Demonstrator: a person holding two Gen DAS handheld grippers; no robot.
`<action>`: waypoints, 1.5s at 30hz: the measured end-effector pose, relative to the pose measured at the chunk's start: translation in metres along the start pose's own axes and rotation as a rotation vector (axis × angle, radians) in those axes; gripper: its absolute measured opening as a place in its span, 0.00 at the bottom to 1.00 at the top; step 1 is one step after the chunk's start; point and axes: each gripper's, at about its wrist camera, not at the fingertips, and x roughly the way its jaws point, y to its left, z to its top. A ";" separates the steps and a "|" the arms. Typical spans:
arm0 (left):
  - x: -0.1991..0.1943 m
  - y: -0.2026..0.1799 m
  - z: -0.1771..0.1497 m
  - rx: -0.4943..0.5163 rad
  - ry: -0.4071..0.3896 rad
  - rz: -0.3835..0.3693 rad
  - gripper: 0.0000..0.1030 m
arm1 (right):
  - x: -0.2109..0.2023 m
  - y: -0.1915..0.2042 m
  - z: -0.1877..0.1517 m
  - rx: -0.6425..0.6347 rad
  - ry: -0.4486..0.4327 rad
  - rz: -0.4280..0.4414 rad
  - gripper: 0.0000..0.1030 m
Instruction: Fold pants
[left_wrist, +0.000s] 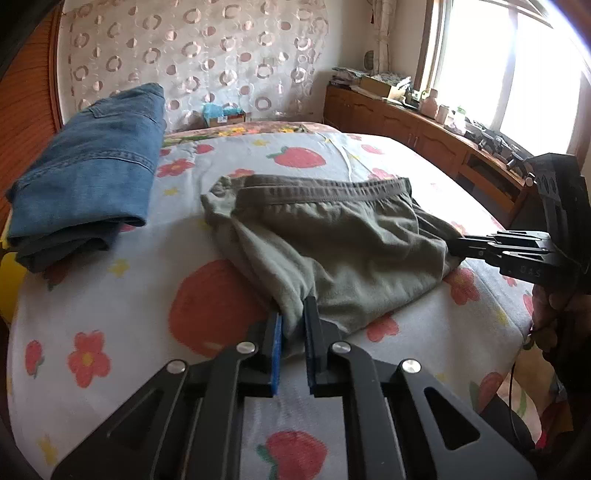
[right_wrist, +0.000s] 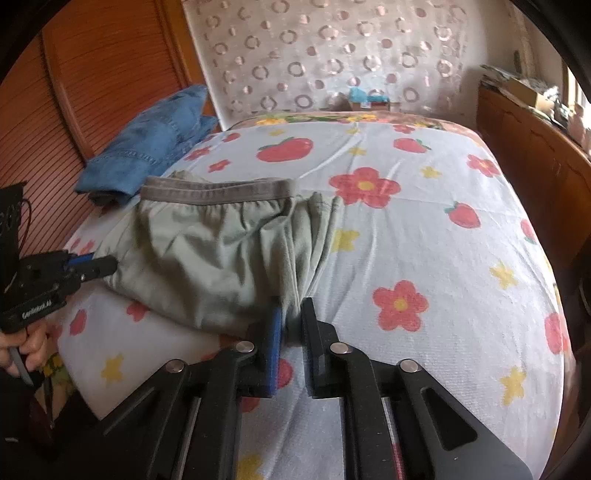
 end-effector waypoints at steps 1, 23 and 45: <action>-0.003 0.001 -0.001 0.001 -0.003 -0.001 0.08 | -0.002 0.000 -0.001 0.003 -0.003 0.005 0.06; -0.042 -0.015 -0.038 0.003 0.004 -0.024 0.10 | -0.045 0.028 -0.043 -0.032 -0.002 0.035 0.06; -0.026 -0.008 0.003 0.029 -0.006 -0.037 0.40 | -0.046 0.028 -0.017 -0.055 -0.040 0.013 0.21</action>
